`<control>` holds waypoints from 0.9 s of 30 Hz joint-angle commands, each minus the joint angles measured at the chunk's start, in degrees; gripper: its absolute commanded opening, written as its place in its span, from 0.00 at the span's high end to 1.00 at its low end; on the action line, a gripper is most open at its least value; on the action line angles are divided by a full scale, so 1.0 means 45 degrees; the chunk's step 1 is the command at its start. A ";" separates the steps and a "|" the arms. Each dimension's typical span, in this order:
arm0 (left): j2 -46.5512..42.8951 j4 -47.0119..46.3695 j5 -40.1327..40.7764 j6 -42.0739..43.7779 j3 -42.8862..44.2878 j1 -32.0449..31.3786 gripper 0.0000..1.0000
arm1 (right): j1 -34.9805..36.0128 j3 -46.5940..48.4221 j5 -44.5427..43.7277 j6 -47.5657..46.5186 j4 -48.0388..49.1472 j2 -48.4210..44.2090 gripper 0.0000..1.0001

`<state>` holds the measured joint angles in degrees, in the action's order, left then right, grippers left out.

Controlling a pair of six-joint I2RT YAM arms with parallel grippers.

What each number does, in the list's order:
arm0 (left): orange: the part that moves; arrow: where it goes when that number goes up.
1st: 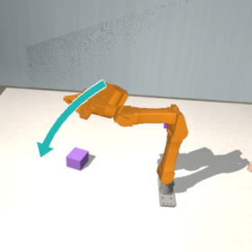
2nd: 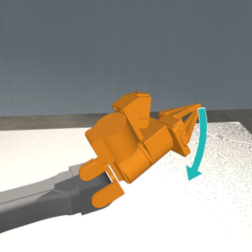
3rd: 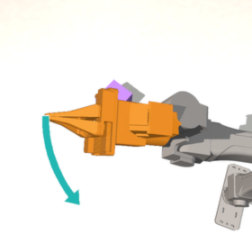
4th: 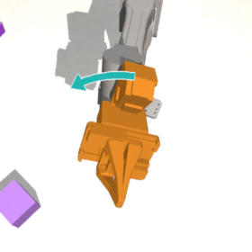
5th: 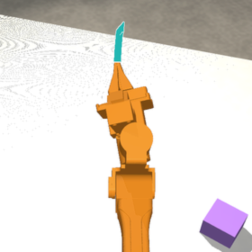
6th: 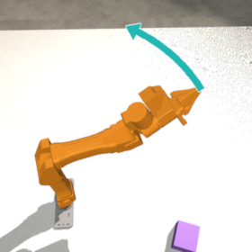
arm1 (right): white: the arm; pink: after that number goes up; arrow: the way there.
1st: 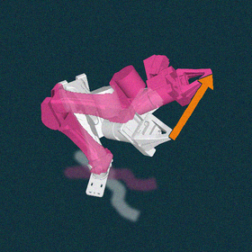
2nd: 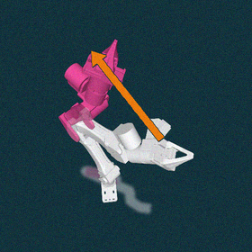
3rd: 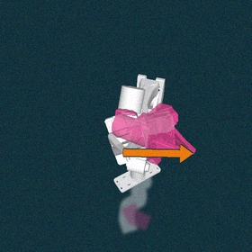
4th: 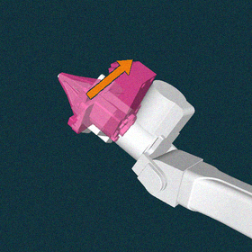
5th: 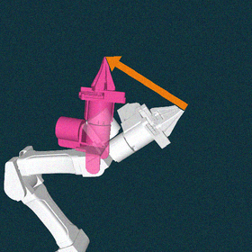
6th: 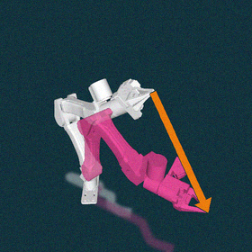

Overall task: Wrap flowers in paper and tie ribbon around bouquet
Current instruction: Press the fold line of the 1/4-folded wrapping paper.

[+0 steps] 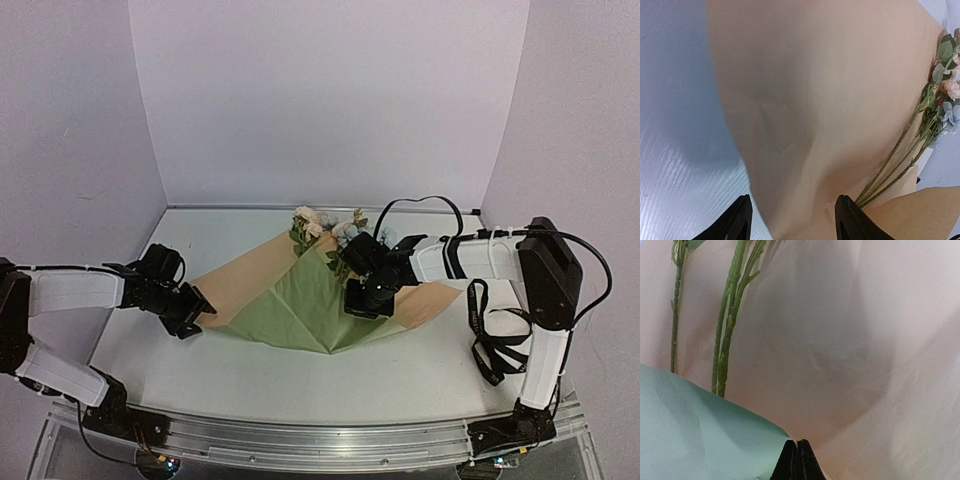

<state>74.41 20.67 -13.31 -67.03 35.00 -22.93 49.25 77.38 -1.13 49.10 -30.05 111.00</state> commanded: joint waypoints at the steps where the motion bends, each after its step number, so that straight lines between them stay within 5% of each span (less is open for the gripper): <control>1: 0.0837 -0.2074 -0.0086 -0.0772 -0.0127 0.0356 0.53 | 0.0032 0.0196 -0.0375 -0.0123 -0.0117 -0.0149 1.00; 5: 0.1567 -0.1897 -0.0198 0.0158 -0.0245 0.1155 0.99 | -0.0132 0.0092 -0.0556 -0.0437 -0.0385 -0.0276 1.00; 13: 0.1950 -0.1125 0.0075 0.2394 -0.0522 0.2034 1.00 | -0.0845 -0.0266 0.0505 -0.1171 -0.0735 -0.0116 1.00; 16: 0.1937 -0.0755 0.0113 0.3196 -0.0083 0.2038 0.93 | -0.0729 0.0182 0.0932 -0.1504 -0.0720 0.0156 1.00; 19: 0.1376 -0.0130 0.0519 0.4034 0.0464 0.2035 0.64 | -0.0467 0.0851 0.1045 -0.1944 -0.0755 0.0229 1.00; 21: 0.1061 0.0649 0.0970 0.4631 0.1038 0.2031 0.54 | -0.0200 0.1566 0.1001 -0.2345 -0.1276 0.0486 1.00; 27: -0.0278 0.2313 0.2739 0.5874 0.2516 0.2022 0.43 | -0.0082 0.3691 0.0840 -0.2405 -0.2663 0.1807 1.00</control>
<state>78.12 24.64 -8.30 -46.90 40.30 -14.08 48.26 88.51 3.71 39.86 -37.20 115.56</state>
